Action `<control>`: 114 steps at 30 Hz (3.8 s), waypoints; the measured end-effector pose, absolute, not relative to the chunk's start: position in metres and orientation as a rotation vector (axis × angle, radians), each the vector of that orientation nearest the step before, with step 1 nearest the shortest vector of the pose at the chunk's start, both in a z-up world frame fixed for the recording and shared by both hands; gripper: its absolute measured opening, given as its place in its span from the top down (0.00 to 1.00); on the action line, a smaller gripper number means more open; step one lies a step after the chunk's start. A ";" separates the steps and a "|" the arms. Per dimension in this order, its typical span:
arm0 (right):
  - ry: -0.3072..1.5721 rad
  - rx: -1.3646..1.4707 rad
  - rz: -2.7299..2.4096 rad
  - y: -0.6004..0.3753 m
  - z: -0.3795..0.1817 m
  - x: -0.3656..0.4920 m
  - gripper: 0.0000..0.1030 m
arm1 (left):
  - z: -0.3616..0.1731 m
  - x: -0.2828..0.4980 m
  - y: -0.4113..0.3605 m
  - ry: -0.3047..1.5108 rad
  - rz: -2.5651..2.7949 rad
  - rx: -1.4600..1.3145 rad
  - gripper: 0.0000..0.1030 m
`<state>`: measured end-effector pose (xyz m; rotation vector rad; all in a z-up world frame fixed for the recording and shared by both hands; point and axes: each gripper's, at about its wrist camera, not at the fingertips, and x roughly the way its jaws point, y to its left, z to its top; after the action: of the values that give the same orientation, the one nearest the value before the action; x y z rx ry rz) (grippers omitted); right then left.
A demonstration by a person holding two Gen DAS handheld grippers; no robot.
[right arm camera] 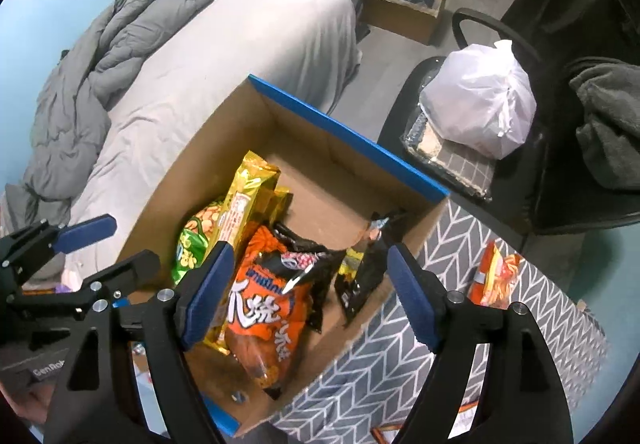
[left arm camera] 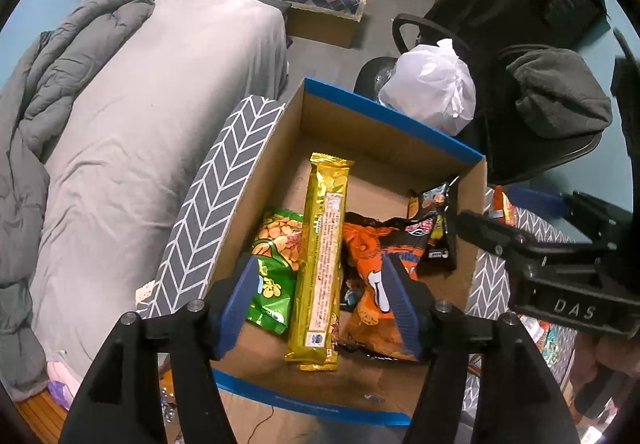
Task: Organize snacks
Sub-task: 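Move both open tools back over the remaining snacks on the table, then grasp white-and-orange chip bag with left tool while right tool grasps teal fish-snack bag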
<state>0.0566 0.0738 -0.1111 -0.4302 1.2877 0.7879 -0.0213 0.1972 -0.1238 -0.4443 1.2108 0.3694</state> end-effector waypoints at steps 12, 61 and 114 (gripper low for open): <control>1.317 -0.380 0.694 0.015 -0.097 0.048 0.20 | -0.113 -0.018 0.150 1.243 0.265 -0.415 0.33; 1.506 0.174 -0.071 -0.392 -0.155 0.002 0.17 | -0.156 0.057 -0.107 1.455 -0.298 -0.065 0.22; 1.573 0.136 -0.134 -0.374 -0.274 0.002 0.39 | -0.289 0.065 -0.194 1.547 -0.307 0.145 0.59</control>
<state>0.0023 -0.3737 -0.2738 0.1365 1.5735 -0.1338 0.0653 -0.1935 -0.2891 0.1453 1.5474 -0.3070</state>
